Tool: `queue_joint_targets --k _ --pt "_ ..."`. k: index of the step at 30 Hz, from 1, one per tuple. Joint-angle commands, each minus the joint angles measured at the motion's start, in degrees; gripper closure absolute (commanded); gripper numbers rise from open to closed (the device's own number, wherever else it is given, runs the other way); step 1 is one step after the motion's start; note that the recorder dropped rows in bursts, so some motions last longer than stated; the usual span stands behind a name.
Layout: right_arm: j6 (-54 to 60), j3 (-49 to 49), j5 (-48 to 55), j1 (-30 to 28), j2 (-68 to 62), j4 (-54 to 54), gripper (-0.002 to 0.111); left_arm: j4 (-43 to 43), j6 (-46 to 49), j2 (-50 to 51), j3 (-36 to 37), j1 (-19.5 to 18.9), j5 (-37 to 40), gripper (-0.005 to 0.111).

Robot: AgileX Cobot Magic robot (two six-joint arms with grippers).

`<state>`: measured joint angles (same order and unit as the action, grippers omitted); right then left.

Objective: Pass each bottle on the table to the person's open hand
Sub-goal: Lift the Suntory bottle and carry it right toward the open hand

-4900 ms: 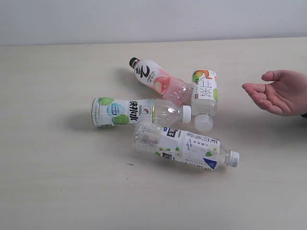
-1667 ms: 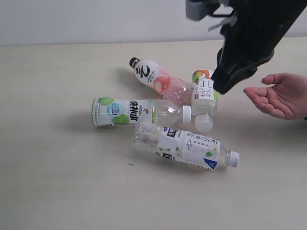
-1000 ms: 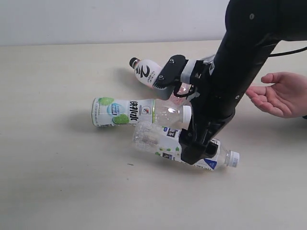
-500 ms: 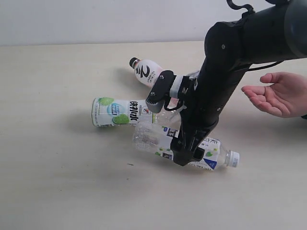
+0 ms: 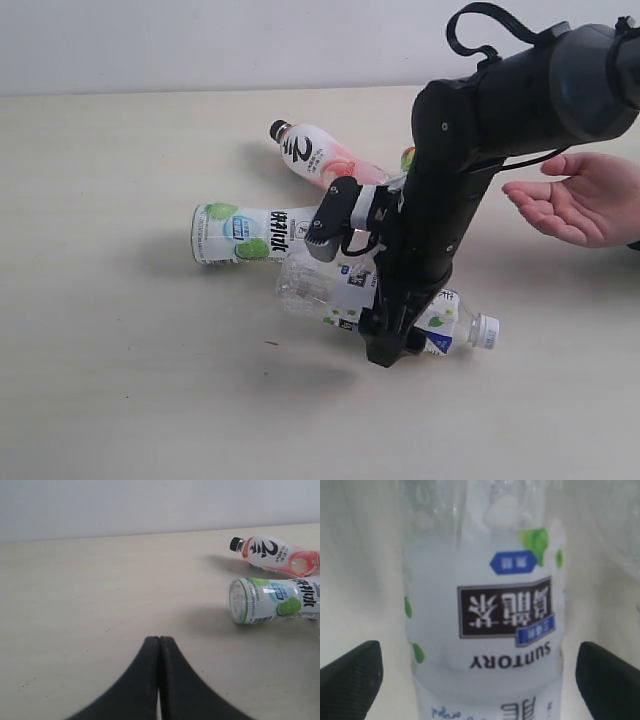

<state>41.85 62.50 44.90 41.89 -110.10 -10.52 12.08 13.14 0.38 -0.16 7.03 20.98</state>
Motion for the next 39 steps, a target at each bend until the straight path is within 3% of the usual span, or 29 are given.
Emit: queue_joint_targets --k 1,9,11,17,20,27,31,37,39 --pt "0.68 -0.08 -1.19 0.08 -0.63 0.39 0.01 0.82 0.05 -0.38 0.16 -0.08 -0.19 0.107" --pt "0.68 -0.08 -1.4 0.08 -0.63 0.23 0.019 0.82 0.05 -0.38 0.16 -0.08 -0.19 0.107" --pt "0.68 -0.08 -1.07 0.08 -0.63 0.1 0.026 0.82 0.05 -0.38 0.16 -0.08 -0.19 0.107" --pt "0.07 -0.08 0.75 0.08 -0.63 -0.01 0.071 0.82 0.05 -0.38 0.16 -0.08 -0.19 0.107" --pt "-0.1 0.21 2.4 0.08 -0.63 -1.28 0.108 0.82 0.05 -0.38 0.16 -0.08 -0.19 0.107" --pt "-1.69 6.1 16.9 0.08 5.67 -9.26 0.108 0.82 0.05 -0.38 0.16 -0.08 -0.19 0.107" --pt "-5.35 6.61 20.16 0.08 12.48 -7.34 0.108 0.82 0.07 -0.38 0.16 0.04 -0.19 0.107" --pt "-27.15 6.61 14.43 -0.04 25.2 4.07 0.108 0.82 0.07 -0.38 0.16 0.14 -0.19 0.107" --pt "-33.93 6.61 13.24 -2.46 27.78 7.23 0.108 0.82 0.07 -0.38 0.16 0.14 -0.19 0.107"
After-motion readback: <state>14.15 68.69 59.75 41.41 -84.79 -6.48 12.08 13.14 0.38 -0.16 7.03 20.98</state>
